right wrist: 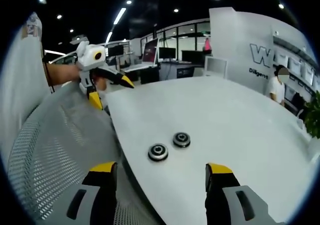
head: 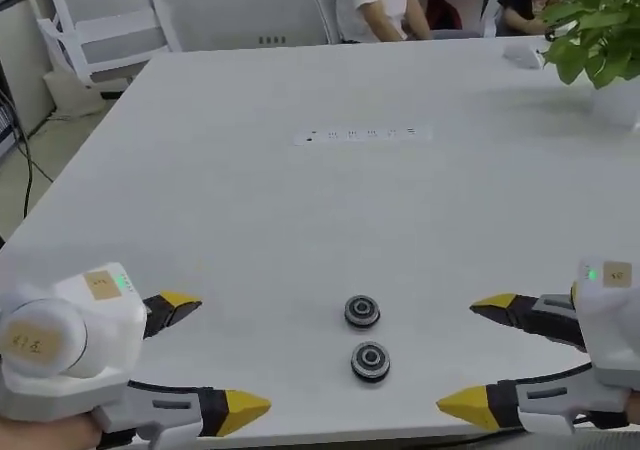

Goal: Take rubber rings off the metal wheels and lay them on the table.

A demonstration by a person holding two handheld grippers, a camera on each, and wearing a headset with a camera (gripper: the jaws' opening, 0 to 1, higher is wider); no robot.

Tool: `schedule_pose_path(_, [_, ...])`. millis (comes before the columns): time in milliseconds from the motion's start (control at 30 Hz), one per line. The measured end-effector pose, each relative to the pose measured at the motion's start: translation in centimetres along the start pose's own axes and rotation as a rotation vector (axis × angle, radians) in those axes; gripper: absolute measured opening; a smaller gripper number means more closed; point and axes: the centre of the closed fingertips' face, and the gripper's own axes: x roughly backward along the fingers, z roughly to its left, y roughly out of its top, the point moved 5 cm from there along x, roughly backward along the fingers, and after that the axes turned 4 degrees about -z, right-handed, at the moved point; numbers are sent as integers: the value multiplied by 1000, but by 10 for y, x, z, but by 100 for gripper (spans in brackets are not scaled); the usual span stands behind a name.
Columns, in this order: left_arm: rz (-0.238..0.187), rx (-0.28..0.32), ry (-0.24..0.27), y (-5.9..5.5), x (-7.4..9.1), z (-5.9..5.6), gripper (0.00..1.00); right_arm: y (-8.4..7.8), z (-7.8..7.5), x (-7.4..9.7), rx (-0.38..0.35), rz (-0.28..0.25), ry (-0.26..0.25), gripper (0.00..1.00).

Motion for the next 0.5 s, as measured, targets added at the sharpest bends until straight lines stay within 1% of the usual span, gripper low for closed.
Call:
schedule_pose_path(133, [-8,5,6,1,1,1,81,1,-1,1,-14,-14,-9,71])
schedule_pose_path(267, [-16,6,9,2,1,1,81,1,0,0,-20,-8,-7,71])
schedule_pose_path(500, [-14,3,7,3,1,-1,81,2,1,1,-27,-12,-14,72])
